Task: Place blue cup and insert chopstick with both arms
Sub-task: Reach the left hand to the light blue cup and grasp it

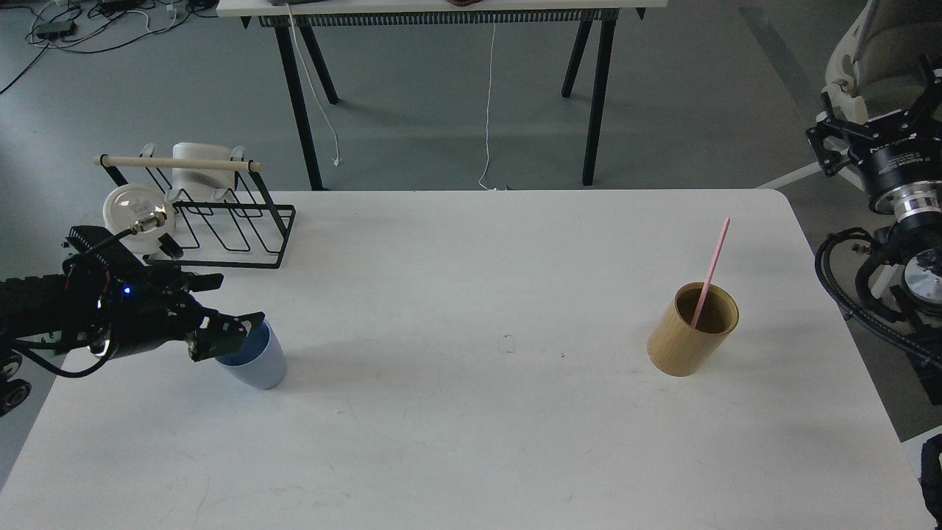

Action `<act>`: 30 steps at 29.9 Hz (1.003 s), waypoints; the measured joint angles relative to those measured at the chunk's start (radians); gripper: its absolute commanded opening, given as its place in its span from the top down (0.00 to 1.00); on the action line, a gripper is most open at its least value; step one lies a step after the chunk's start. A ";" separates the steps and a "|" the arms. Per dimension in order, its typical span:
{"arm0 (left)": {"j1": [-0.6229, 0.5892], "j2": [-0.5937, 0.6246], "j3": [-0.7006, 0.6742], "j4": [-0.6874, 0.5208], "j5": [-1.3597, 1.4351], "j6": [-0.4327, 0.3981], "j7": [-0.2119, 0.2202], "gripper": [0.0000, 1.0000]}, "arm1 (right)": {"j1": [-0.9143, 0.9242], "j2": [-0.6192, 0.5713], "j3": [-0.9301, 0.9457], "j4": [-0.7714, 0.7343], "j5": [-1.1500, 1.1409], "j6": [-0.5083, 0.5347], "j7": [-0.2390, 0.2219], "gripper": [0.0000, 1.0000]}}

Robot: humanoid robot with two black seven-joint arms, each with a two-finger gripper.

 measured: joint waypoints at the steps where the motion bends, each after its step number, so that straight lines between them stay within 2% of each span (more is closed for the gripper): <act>1: 0.003 -0.004 0.000 0.012 0.008 0.004 0.000 0.17 | 0.000 0.000 0.001 0.000 0.000 0.000 0.000 0.01; 5: 0.007 -0.026 0.002 0.055 0.023 0.010 -0.003 0.22 | 0.000 -0.001 0.002 0.000 0.000 0.000 0.000 0.01; 8: 0.009 -0.038 0.031 0.079 0.024 0.010 -0.005 0.30 | 0.000 -0.001 0.002 -0.001 0.000 0.000 0.000 0.01; 11: 0.009 -0.055 0.060 0.086 0.024 0.011 -0.005 0.49 | 0.000 -0.001 0.003 -0.002 0.000 0.000 0.000 0.01; 16: 0.008 -0.063 0.064 0.092 0.024 0.012 -0.003 0.71 | 0.000 -0.004 0.004 -0.003 0.000 0.000 0.000 0.01; 19: 0.007 -0.063 0.062 0.094 0.024 0.012 -0.002 0.88 | -0.001 -0.004 0.004 -0.003 0.000 0.000 0.000 0.01; 25: -0.002 -0.061 0.061 0.095 0.024 -0.003 -0.004 0.99 | -0.006 -0.004 0.004 -0.003 0.000 0.000 0.002 0.01; 30: -0.012 -0.060 0.060 0.085 0.024 -0.017 -0.008 0.99 | -0.011 -0.005 0.004 -0.003 0.000 0.000 0.003 0.01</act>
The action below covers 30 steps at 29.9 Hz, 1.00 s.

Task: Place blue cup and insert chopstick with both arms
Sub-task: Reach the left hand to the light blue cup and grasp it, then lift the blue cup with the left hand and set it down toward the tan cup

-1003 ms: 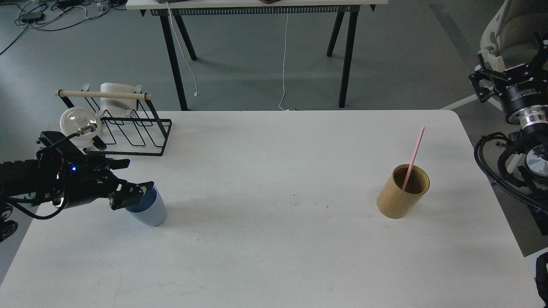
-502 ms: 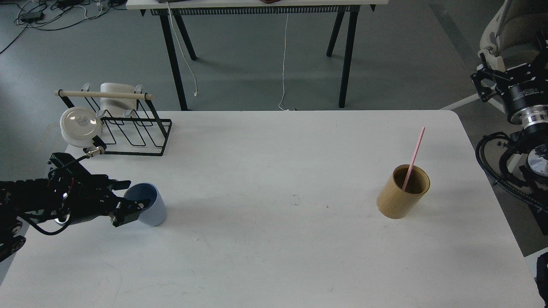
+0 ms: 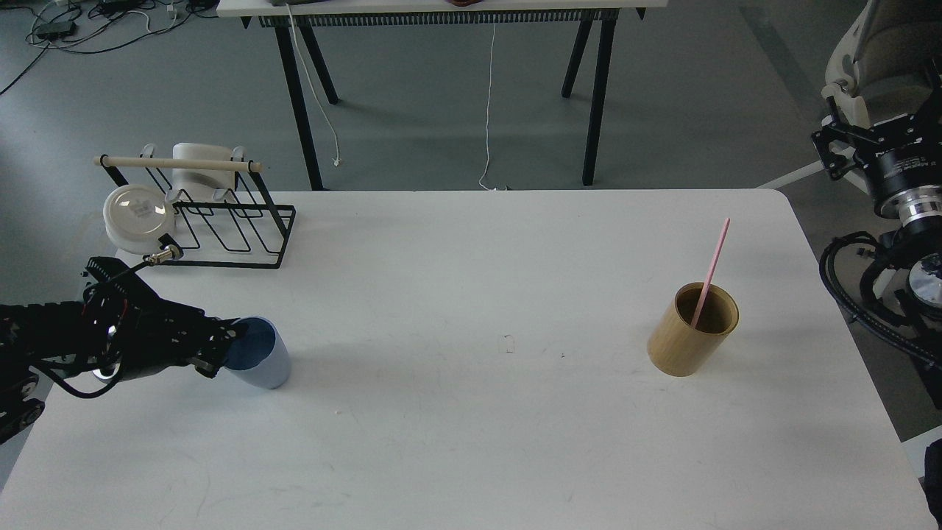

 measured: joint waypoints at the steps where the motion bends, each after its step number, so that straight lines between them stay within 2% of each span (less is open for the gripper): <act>1: -0.008 0.000 0.000 -0.004 0.000 -0.009 0.000 0.99 | 0.000 0.000 0.002 0.000 0.000 0.000 0.000 0.01; 9: -0.161 -0.012 -0.009 -0.133 0.000 -0.195 -0.028 0.99 | 0.022 -0.010 -0.003 0.001 -0.001 0.000 -0.002 0.01; 12: -0.232 -0.071 -0.008 -0.186 0.000 -0.281 -0.026 0.99 | 0.077 -0.027 -0.013 0.001 -0.004 0.000 -0.006 0.01; 15: -0.303 -0.173 -0.006 -0.211 0.000 -0.311 -0.009 0.99 | 0.125 -0.039 -0.019 0.001 -0.004 0.000 -0.008 0.01; 19: -0.389 -0.361 0.002 -0.211 0.000 -0.315 0.068 0.99 | 0.200 -0.044 -0.022 0.001 -0.004 0.000 -0.014 0.01; 24: -0.404 -0.569 0.036 -0.165 0.000 -0.316 0.184 0.98 | 0.242 -0.044 -0.023 0.017 -0.002 -0.017 -0.017 0.01; 27: -0.404 -0.638 0.106 -0.135 0.000 -0.316 0.211 0.98 | 0.244 -0.044 -0.022 0.047 -0.002 -0.027 -0.017 0.01; 30: -0.404 -0.677 0.143 -0.102 0.000 -0.316 0.218 0.98 | 0.244 -0.044 -0.020 0.059 -0.001 -0.030 -0.017 0.01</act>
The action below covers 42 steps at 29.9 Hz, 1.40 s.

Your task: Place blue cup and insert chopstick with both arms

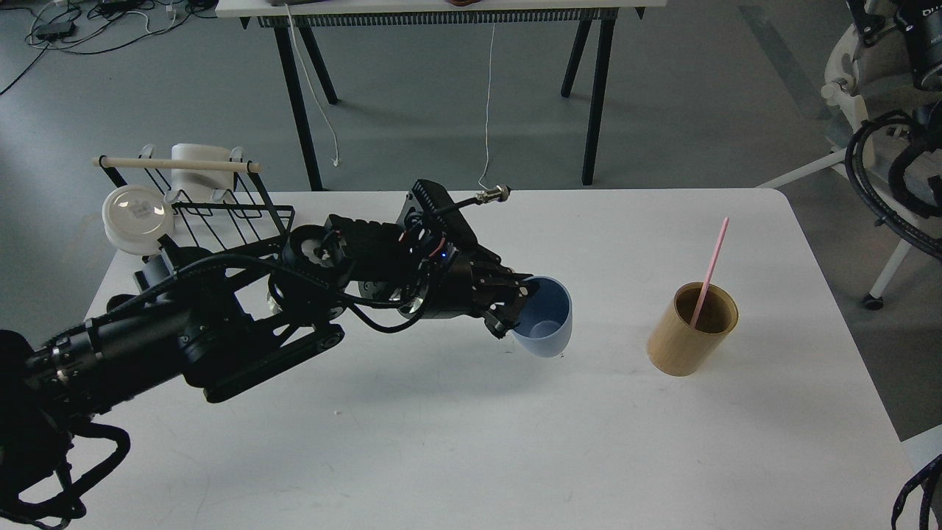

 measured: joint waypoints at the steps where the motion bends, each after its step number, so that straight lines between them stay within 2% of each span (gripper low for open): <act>1: 0.000 -0.009 0.005 0.011 0.000 0.000 0.001 0.98 | 0.000 0.000 0.000 0.001 0.000 0.000 0.000 0.01; 14: 0.033 -0.060 0.079 0.076 0.000 0.000 0.010 0.97 | -0.018 0.000 0.002 0.004 0.000 0.007 0.003 0.01; 21: 0.068 -0.078 0.079 0.145 0.000 0.000 0.011 0.90 | -0.029 0.000 0.002 0.004 0.000 0.009 0.003 0.01; 23: 0.073 -0.080 0.077 0.147 0.000 0.001 0.010 0.82 | -0.034 0.000 0.002 0.004 0.000 0.009 0.003 0.01; 25: 0.082 -0.082 0.076 0.144 0.000 0.001 0.009 0.68 | -0.039 0.000 0.001 0.004 0.000 0.009 0.003 0.01; 27: 0.086 -0.082 0.073 0.138 0.000 0.001 0.007 0.61 | -0.044 0.000 0.001 0.004 0.000 0.009 0.003 0.01; 29: 0.086 -0.082 0.067 0.135 0.000 0.001 0.006 0.49 | -0.049 0.000 0.001 0.004 0.000 0.009 0.003 0.01; 33: 0.076 -0.071 0.029 0.109 0.000 0.000 -0.001 0.43 | -0.058 -0.007 0.004 0.004 0.000 0.011 0.003 0.01; 36: 0.074 -0.066 -0.050 0.082 0.000 0.000 -0.005 0.38 | -0.063 -0.014 0.004 0.009 0.000 0.013 0.003 0.01; 39: 0.074 -0.063 -0.156 0.069 0.000 0.000 -0.006 0.22 | -0.085 -0.035 0.001 0.035 0.000 0.014 0.003 0.01; 42: 0.077 -0.063 -0.306 0.071 -0.008 0.000 -0.002 0.12 | -0.126 -0.081 -0.002 0.104 -0.011 -0.019 0.004 0.01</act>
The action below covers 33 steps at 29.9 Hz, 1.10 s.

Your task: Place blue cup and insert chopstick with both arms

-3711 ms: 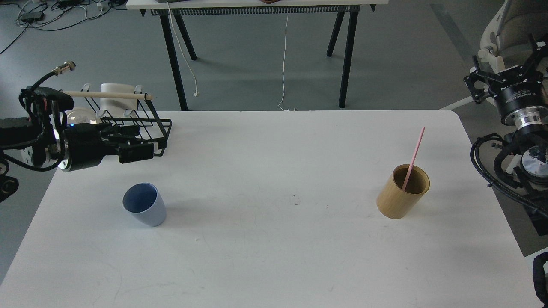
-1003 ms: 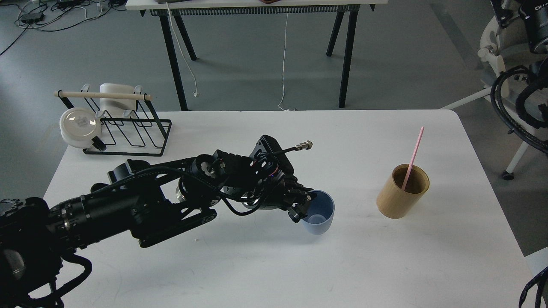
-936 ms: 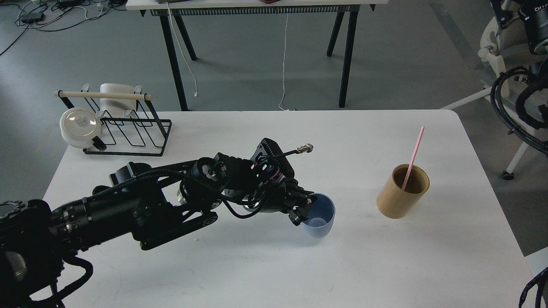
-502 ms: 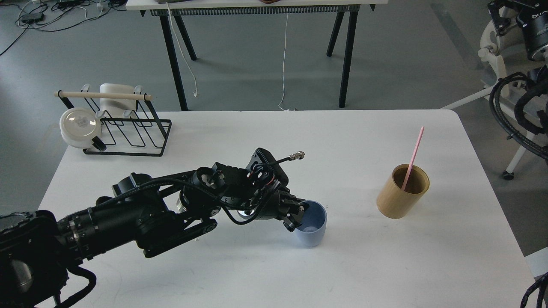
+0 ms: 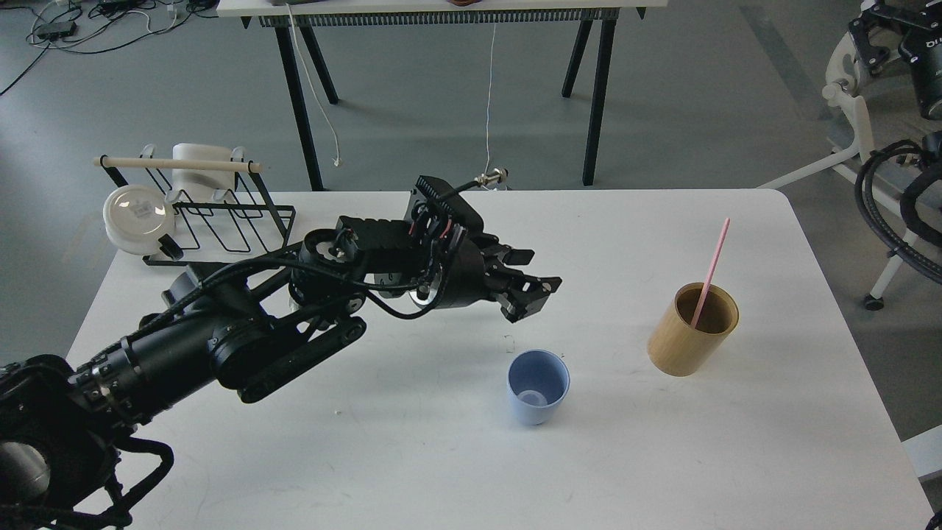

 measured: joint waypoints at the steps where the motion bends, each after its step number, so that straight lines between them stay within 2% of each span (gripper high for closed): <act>1: 0.003 0.000 -0.044 0.003 -0.022 0.000 0.001 0.10 | -0.019 -0.021 -0.002 0.034 -0.006 -0.020 0.000 0.01; 3: 0.008 0.001 -0.136 0.017 -0.105 0.000 0.002 0.05 | -0.061 -0.075 -0.015 0.106 -0.027 -0.053 0.001 0.01; 6: 0.010 0.005 -0.247 0.076 -0.285 0.000 0.002 0.03 | -0.107 -0.163 -0.051 0.209 -0.082 -0.072 0.007 0.01; 10: 0.010 0.026 -0.309 0.176 -0.574 0.000 0.000 0.01 | -0.166 -0.244 -0.073 0.302 -0.204 -0.075 0.011 0.01; 17: -0.004 0.102 -0.320 0.338 -1.259 0.000 -0.005 0.00 | -0.221 -0.282 -0.075 0.380 -0.511 -0.082 0.014 0.01; 20: -0.012 0.114 -0.320 0.418 -1.487 0.001 -0.005 0.00 | -0.225 -0.286 -0.073 0.421 -0.650 -0.103 0.031 0.01; 28: -0.015 0.121 -0.320 0.571 -2.021 0.000 -0.002 0.00 | -0.247 -0.310 -0.078 0.501 -0.985 -0.134 0.046 0.01; 33: -0.015 0.138 -0.321 0.621 -2.170 0.000 0.000 0.00 | -0.291 -0.314 -0.093 0.554 -1.224 -0.175 0.047 0.01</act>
